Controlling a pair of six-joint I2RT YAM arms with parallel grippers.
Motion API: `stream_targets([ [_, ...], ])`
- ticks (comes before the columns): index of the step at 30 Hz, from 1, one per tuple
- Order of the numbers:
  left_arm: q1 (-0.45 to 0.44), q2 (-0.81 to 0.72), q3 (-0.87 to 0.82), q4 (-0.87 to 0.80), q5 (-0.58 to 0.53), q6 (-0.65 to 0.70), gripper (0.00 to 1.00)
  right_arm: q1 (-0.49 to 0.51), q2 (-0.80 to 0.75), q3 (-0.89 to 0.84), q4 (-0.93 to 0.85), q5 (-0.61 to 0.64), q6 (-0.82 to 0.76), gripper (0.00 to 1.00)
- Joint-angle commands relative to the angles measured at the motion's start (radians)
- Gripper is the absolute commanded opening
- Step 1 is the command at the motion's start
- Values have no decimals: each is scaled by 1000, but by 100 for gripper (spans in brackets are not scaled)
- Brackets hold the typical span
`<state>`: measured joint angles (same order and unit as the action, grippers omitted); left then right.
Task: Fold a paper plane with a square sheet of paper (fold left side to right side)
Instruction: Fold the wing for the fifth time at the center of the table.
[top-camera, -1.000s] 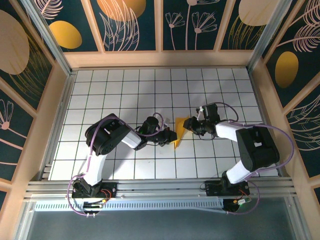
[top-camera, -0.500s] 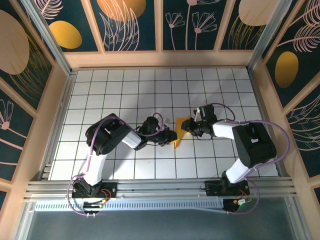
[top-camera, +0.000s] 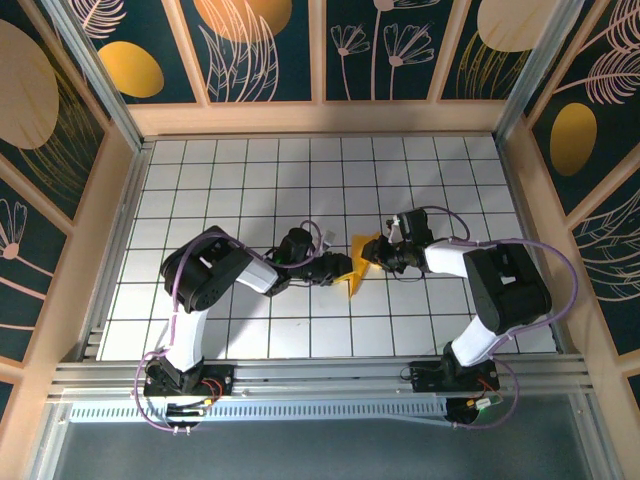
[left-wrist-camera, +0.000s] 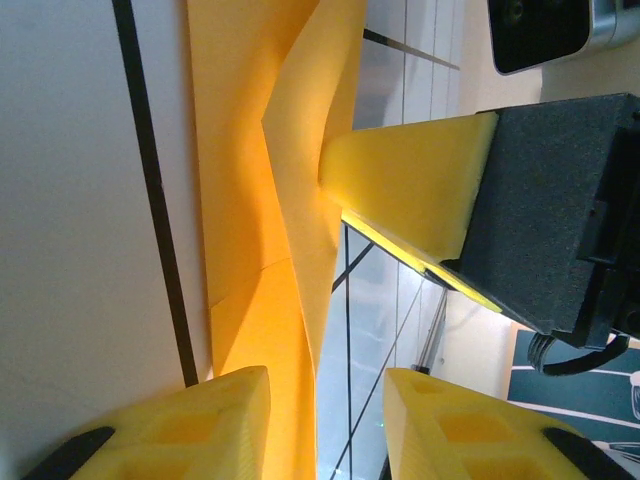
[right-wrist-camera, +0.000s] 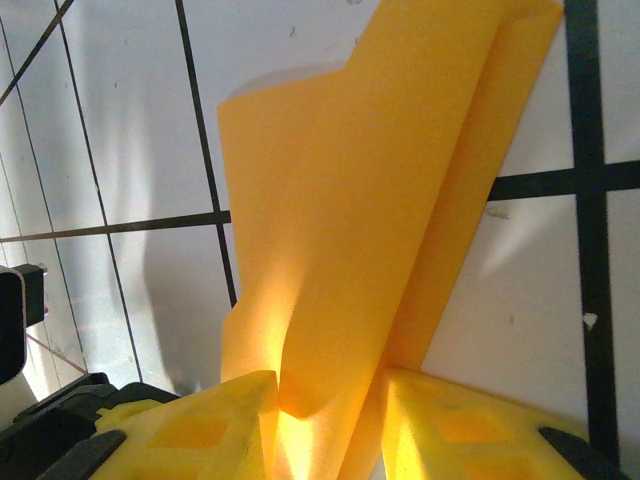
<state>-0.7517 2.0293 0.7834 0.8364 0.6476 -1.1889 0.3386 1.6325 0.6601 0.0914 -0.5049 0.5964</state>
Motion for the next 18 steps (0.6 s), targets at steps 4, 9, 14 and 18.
stream_targets([
  [4,26,20,69,-134,-39,81,36,9,35,6,-32,60,-33,33],
  [9,35,41,120,-232,-69,122,30,9,38,7,-32,60,-35,33],
  [14,35,59,142,-261,-82,132,23,10,36,7,-32,59,-36,33],
  [18,35,68,149,-260,-77,136,20,10,38,6,-33,60,-38,33],
])
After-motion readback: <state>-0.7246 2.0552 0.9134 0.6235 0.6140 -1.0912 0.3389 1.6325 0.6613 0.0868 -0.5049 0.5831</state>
